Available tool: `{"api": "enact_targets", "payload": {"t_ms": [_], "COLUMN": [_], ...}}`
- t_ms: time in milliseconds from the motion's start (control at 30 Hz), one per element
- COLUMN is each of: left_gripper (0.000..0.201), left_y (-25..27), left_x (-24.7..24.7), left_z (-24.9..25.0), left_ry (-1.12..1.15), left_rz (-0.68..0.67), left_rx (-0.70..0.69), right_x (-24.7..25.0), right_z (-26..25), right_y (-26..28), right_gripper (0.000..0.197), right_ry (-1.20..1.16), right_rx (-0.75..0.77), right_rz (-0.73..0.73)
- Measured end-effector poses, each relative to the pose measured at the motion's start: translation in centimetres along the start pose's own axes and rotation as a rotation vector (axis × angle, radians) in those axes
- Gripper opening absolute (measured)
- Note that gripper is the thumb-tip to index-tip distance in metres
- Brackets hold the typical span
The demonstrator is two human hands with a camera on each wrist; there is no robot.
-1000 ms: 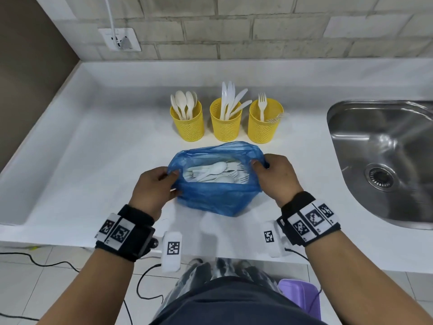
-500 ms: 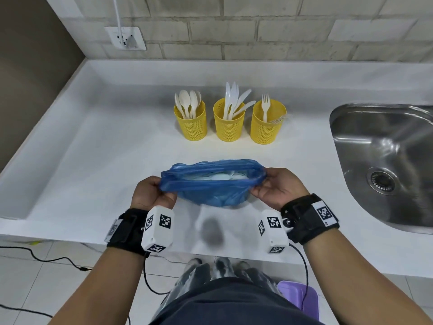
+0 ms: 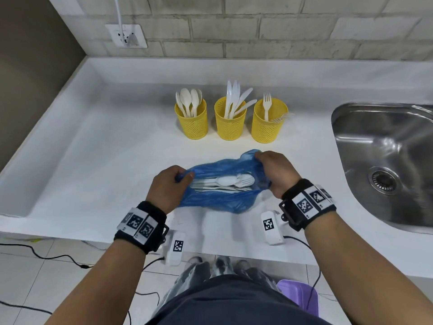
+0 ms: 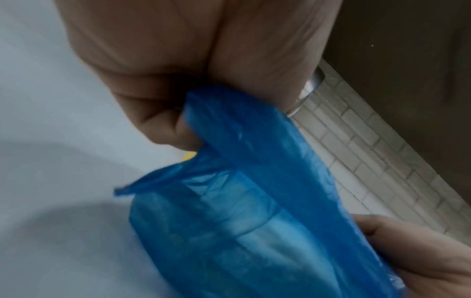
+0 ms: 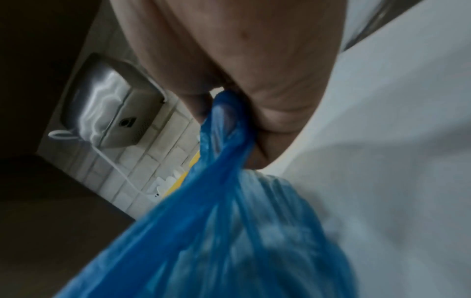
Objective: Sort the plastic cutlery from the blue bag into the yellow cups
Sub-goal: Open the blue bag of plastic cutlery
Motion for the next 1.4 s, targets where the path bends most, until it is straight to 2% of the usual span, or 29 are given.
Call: {"api": "enact_targets", "payload": {"t_ms": [67,100,167,233,300,333,400,467,533,600,667,733,800,867,933,1033,1167,1233,1300,1400], "left_gripper": [0.036,0.04,0.037,0.033,0.028,0.025,0.023,0.034,0.042,0.036,0.027,0.027,0.03,0.022,0.015,0.026,0.022,0.015,0.042,0.067], "left_y": [-0.4,-0.5,-0.5,0.4,1.1,1.1,1.0,0.4,0.0,-0.4,-0.7,-0.9,-1.1,-1.4,-1.6,-1.3,1.2,2.4,2.5,1.0], "left_x": [-0.2,-0.1,-0.1,-0.6,-0.6,-0.5,0.2,0.8,1.2,1.7,2.0,1.8,1.5,1.1,1.3,2.6,3.3,3.3,3.2,2.1], "left_z": [-0.2,-0.4,-0.9,-1.1,-0.5,-0.2,0.4,0.6,0.6,0.6,0.9,1.4,1.9,2.3,2.3,1.5,0.9,1.3,2.0,3.8], "left_ry": [0.025,0.162,0.652,1.104,1.202,1.14,0.8,0.536,0.431,0.272,0.138,0.083,0.028,-0.063,-0.159,-0.192,-0.216,-0.228,-0.143,-0.106], "left_rz": [0.023,0.051,0.06,-0.051,-0.138,-0.136,-0.077,-0.078,-0.076,-0.054,-0.055,-0.086,-0.16,-0.197,-0.168,-0.142,-0.377,-0.424,-0.368,-0.2], "left_rx": [-0.02,0.042,0.295,0.515,0.612,0.6,0.527,0.438,0.359,0.229,0.091,0.021,-0.008,-0.069,-0.122,-0.062,0.064,0.12,0.161,0.025], "right_x": [-0.2,-0.1,0.3,0.5,0.7,0.7,1.1,1.7,2.6,3.2,3.2,2.6,2.1,1.8,1.8,2.1,2.4,2.1,1.6,0.4], "right_z": [0.0,-0.2,-0.7,-1.2,-1.7,-1.8,-1.9,-1.7,-1.2,-0.1,1.4,2.9,4.2,4.7,4.6,3.5,1.4,0.6,0.2,1.0], "right_y": [-0.5,-0.7,-0.9,-0.9,-1.2,-1.6,-1.9,-1.4,0.2,2.4,4.1,5.2,5.0,4.6,3.9,3.2,1.2,0.8,1.0,1.1], "right_gripper": [0.03,0.028,0.024,0.019,0.017,0.019,0.03,0.044,0.049,0.045,0.058,0.077,0.075,0.053,0.035,0.03,0.03,0.025,0.02,0.036], "right_ry": [0.122,0.127,-0.022,-0.193,-0.215,-0.174,0.054,0.292,0.415,0.589,0.818,0.98,0.969,0.881,0.789,0.759,0.803,0.822,0.8,0.733], "right_rx": [0.027,0.031,-0.073,-0.195,-0.192,-0.158,-0.059,0.055,0.161,0.208,0.161,0.039,-0.046,-0.056,-0.039,-0.024,0.076,0.159,0.233,0.224], "right_rz": [0.006,0.005,-0.03,-0.096,-0.093,-0.068,-0.017,0.085,0.202,0.259,0.193,0.046,-0.094,-0.19,-0.219,-0.194,-0.016,0.1,0.186,0.142]}}
Point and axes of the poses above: each hand's wrist, its own y-axis away from the middle knuckle, its own x-axis out of the back of the hand, z = x × y, the point moved 2 cm from there along -y, towards the middle knuckle, and after that the axes turned 9 degrees about -x, right-handed, at the moved point
